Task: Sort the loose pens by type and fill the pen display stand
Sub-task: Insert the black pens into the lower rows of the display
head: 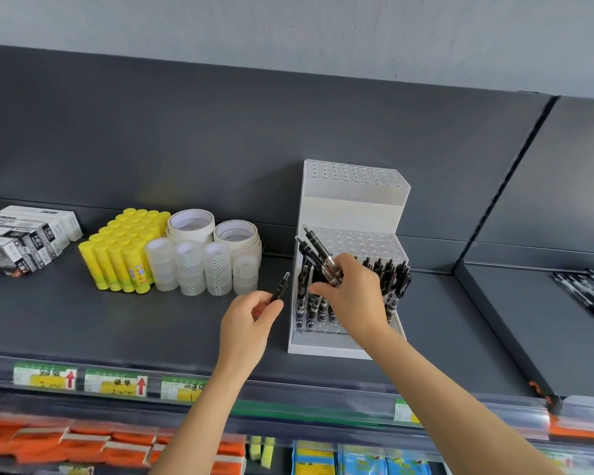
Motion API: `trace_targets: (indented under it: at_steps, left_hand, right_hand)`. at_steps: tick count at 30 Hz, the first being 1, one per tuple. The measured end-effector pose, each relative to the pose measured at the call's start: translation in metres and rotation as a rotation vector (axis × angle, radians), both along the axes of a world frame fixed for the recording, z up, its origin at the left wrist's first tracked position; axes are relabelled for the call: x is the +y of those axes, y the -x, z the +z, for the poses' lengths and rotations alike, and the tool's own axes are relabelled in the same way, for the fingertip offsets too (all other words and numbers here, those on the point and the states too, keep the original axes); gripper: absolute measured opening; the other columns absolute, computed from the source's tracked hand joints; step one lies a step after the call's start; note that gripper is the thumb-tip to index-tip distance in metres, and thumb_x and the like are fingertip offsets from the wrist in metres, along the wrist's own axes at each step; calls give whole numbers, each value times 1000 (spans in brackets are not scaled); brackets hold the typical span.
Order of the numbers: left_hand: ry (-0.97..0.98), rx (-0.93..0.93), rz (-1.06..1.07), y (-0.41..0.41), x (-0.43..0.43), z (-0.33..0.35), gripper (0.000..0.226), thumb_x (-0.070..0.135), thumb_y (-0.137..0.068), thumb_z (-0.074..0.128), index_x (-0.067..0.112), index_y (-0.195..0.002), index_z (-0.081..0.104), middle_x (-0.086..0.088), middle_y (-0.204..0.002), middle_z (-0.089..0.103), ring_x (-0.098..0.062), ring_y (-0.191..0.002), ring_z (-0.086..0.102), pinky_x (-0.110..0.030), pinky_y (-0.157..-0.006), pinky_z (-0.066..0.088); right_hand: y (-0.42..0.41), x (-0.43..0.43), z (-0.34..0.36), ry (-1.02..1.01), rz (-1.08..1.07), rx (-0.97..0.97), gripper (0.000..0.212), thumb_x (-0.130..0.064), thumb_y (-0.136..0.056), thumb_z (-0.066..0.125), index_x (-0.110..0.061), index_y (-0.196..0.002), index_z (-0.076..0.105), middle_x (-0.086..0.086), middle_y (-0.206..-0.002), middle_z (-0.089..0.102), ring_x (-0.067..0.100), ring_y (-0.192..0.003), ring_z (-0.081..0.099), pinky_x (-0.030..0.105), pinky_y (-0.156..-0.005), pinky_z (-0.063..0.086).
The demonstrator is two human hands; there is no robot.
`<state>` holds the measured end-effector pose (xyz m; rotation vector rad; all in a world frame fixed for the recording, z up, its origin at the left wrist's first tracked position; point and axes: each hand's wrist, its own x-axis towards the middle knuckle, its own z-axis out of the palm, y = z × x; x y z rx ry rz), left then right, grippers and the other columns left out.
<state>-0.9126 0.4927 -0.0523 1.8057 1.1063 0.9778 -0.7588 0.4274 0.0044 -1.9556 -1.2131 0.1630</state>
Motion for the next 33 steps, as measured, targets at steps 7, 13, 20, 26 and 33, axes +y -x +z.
trace_targets:
  at_steps: [7,13,20,26,33]
  left_hand:
    - [72,-87,29,1,-3,5,8,19,-81,74,15,-86,70,2,-78,68,-9,-72,60,-12,-63,45]
    - [63,-140,50,-1,-6,15,8,17,-82,73,17,-88,68,4,-80,69,-11,-76,64,-24,-70,51]
    - [26,-213,1,-4,-17,35,11,16,-84,70,25,-81,64,7,-77,69,-4,-73,64,-22,-71,50]
    - [-125,-178,-52,-28,-31,50,26,8,-84,69,30,-83,55,13,-80,67,3,-77,64,-5,-68,46]
    - [-334,-42,-19,-45,-38,41,19,6,-83,70,8,-102,70,3,-87,68,-3,-78,64,-1,-70,44]
  right_hand:
    - [3,1,0,38,48,-91,36,-29,-80,75,-14,-82,42,-2,-64,51,17,-54,44,35,-56,42]
    - [4,-5,-6,-14,83,-101,35,-33,-81,73,-16,-81,43,-4,-62,48,12,-50,38,30,-53,37]
    - [-2,-30,8,-267,-104,388,35,-30,-90,61,-15,-69,37,-6,-56,38,9,-49,30,19,-46,31]
    - [-17,-35,11,-291,-200,789,28,-16,-88,48,-16,-72,25,-1,-62,24,19,-60,20,36,-52,20]
    - [-23,-44,14,-296,-218,884,12,-13,-87,47,-8,-76,48,2,-55,39,18,-51,33,32,-49,30]
